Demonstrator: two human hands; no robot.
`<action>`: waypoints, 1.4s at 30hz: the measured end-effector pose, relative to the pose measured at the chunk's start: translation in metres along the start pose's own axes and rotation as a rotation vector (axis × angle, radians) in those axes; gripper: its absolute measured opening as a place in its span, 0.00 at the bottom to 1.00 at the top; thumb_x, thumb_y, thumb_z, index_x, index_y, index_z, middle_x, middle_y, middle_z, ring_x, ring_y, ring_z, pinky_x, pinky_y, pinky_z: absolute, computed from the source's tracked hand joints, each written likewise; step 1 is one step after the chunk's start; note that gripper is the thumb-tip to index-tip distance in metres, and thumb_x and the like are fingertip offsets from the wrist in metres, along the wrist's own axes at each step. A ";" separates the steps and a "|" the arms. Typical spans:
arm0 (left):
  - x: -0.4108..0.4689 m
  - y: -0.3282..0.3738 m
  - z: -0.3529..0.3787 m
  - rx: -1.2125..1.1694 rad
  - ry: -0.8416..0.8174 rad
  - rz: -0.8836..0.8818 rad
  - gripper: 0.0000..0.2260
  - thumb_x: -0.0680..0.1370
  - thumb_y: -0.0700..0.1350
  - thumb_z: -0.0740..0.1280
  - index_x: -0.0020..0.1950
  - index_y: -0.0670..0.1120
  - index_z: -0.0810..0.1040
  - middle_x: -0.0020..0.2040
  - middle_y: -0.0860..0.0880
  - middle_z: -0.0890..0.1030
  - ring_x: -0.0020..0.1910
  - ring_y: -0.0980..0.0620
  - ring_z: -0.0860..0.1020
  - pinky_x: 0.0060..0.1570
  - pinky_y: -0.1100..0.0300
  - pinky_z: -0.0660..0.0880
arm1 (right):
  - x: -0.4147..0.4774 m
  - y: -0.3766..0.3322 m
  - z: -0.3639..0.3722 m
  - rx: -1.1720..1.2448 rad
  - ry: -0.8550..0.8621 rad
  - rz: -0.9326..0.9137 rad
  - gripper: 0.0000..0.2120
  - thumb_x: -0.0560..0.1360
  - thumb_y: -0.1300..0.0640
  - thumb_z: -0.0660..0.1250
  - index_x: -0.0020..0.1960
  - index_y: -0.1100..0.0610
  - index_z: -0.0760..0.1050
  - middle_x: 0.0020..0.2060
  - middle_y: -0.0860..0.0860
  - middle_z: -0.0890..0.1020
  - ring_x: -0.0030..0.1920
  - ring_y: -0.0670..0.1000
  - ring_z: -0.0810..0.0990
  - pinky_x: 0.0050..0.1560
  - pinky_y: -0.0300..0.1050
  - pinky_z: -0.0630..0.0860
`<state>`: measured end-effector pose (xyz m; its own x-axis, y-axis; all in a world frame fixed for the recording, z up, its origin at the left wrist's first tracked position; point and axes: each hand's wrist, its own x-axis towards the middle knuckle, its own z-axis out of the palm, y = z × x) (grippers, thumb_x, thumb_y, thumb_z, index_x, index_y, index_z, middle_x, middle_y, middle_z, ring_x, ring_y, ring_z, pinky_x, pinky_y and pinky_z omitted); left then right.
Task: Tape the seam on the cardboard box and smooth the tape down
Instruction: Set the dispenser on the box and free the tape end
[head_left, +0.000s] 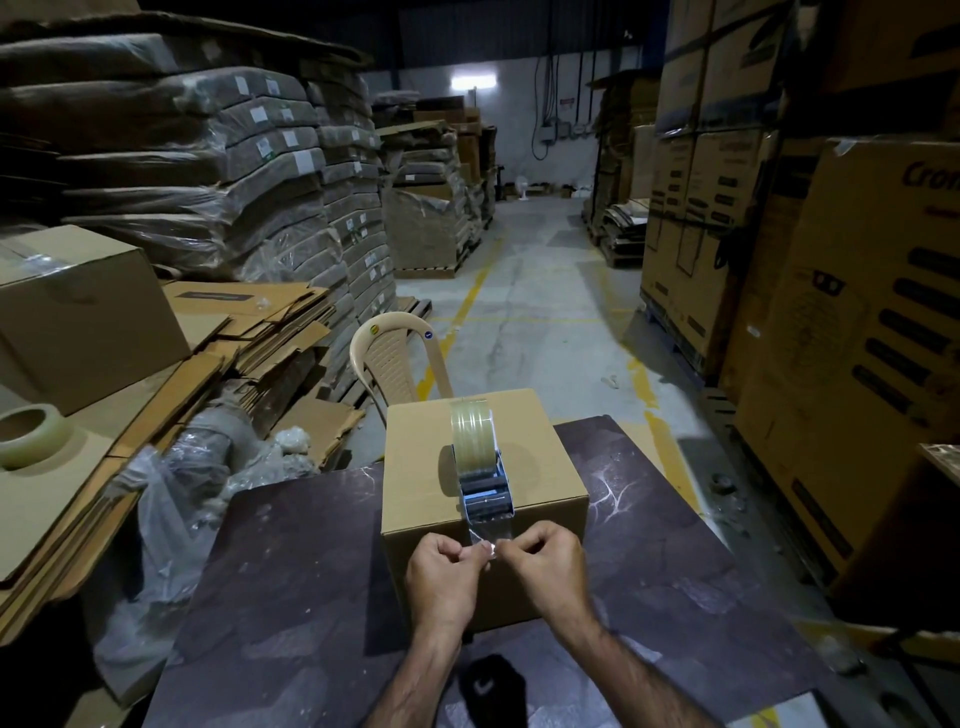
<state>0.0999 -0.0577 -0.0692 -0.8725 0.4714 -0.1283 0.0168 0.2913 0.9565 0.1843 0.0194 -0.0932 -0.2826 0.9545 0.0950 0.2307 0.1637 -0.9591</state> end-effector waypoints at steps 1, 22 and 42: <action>0.000 0.001 -0.001 -0.002 0.000 -0.001 0.12 0.68 0.44 0.77 0.40 0.40 0.76 0.34 0.48 0.83 0.34 0.51 0.78 0.31 0.60 0.72 | 0.000 0.000 0.000 0.011 0.008 -0.004 0.16 0.63 0.57 0.78 0.28 0.53 0.71 0.23 0.46 0.75 0.26 0.42 0.72 0.31 0.40 0.71; 0.005 -0.005 -0.002 -0.002 -0.054 0.009 0.14 0.68 0.45 0.78 0.36 0.46 0.72 0.33 0.48 0.83 0.31 0.53 0.76 0.31 0.61 0.71 | 0.013 0.013 -0.003 0.247 -0.115 0.169 0.20 0.64 0.63 0.78 0.42 0.54 0.66 0.31 0.53 0.84 0.34 0.52 0.80 0.46 0.55 0.78; 0.012 -0.014 -0.001 0.006 -0.075 0.032 0.12 0.69 0.45 0.77 0.38 0.45 0.73 0.34 0.45 0.84 0.30 0.51 0.76 0.34 0.56 0.75 | 0.010 0.012 0.000 0.256 -0.115 0.187 0.17 0.68 0.61 0.75 0.47 0.52 0.68 0.30 0.50 0.83 0.33 0.50 0.77 0.44 0.53 0.75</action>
<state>0.0889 -0.0568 -0.0843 -0.8323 0.5416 -0.1177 0.0466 0.2798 0.9589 0.1839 0.0309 -0.1037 -0.3639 0.9255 -0.1055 0.0516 -0.0931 -0.9943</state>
